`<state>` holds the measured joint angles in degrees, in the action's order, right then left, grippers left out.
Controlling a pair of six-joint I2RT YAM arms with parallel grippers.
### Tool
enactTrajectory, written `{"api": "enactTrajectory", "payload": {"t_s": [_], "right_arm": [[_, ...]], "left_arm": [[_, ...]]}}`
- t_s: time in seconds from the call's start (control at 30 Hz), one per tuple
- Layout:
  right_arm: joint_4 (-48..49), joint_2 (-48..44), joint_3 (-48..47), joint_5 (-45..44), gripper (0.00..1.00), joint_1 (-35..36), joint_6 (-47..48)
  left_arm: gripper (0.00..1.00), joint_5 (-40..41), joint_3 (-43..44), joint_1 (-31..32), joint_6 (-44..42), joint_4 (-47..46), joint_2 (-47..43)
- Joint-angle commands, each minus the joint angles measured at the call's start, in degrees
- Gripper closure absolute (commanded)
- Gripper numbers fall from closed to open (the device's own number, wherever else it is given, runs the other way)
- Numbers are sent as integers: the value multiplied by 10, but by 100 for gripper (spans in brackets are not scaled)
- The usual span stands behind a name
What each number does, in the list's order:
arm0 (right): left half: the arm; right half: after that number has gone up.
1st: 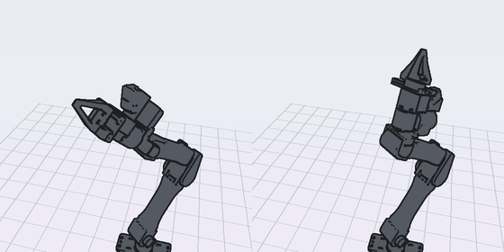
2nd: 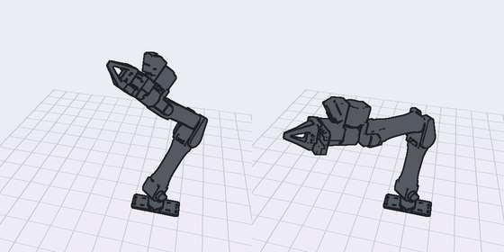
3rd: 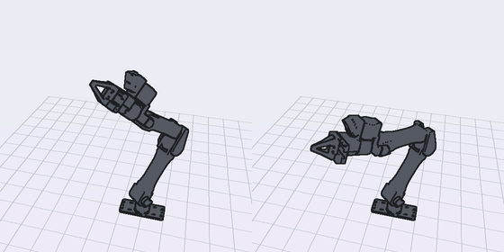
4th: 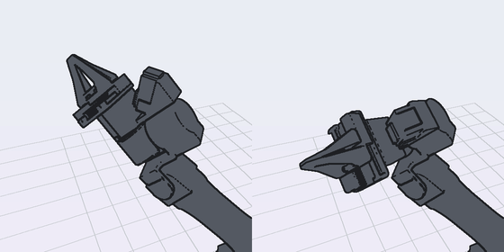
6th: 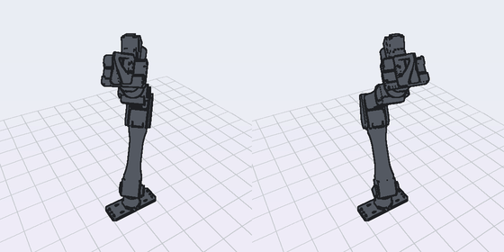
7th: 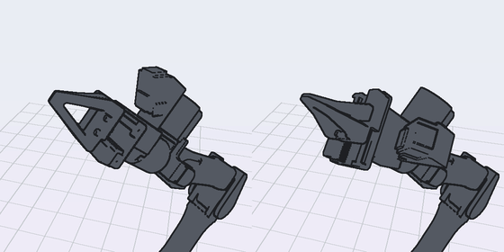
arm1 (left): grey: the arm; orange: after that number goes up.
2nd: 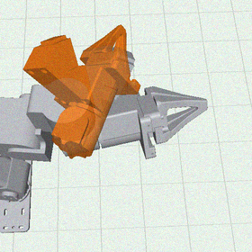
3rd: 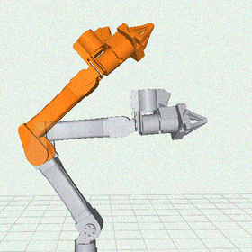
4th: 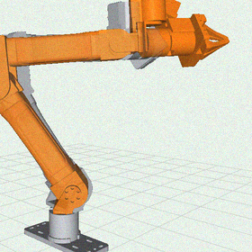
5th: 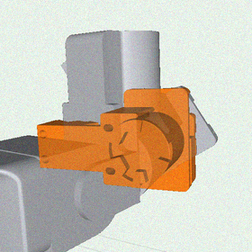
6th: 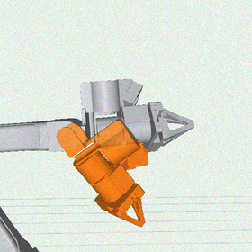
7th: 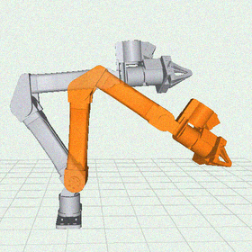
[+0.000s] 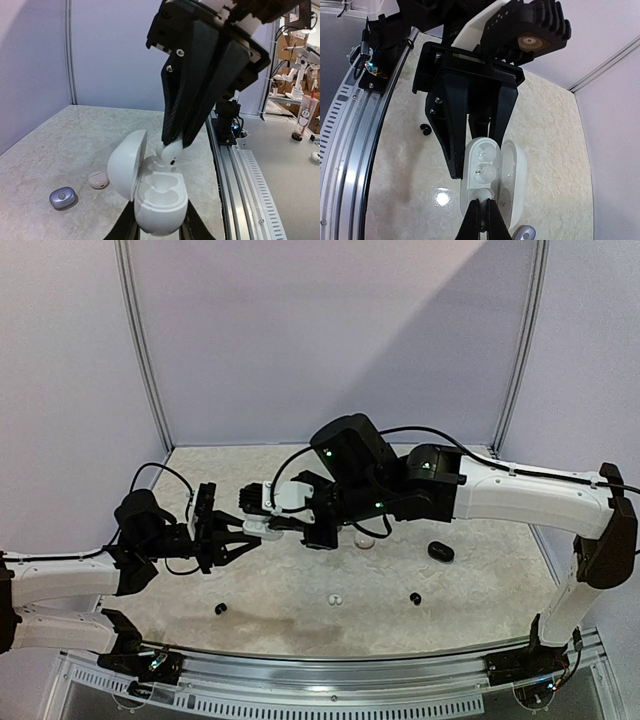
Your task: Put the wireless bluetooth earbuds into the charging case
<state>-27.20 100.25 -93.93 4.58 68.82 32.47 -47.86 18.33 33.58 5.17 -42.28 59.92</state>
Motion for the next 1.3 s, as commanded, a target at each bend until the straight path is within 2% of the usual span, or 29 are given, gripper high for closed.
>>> {"api": "enactTrajectory", "payload": {"t_s": [0.0,0.23,0.63,0.8,0.87,1.27], "right_arm": [[-17,21,-17,-10,100,-5,9],[-57,38,-36,-27,100,-5,18],[-70,37,-35,-30,100,-6,12],[-58,45,-36,-33,84,-6,7],[-57,47,-36,-36,81,-6,4],[-46,21,-26,-23,79,-6,-7]], "left_arm": [[100,-16,12,7,-14,-10,3],[100,-18,9,6,-18,-17,-1],[100,-19,7,7,-19,-23,0],[100,-22,6,7,-22,-26,-1],[100,-24,5,7,-23,-26,-2],[100,-23,2,7,-26,-27,-1]]}}
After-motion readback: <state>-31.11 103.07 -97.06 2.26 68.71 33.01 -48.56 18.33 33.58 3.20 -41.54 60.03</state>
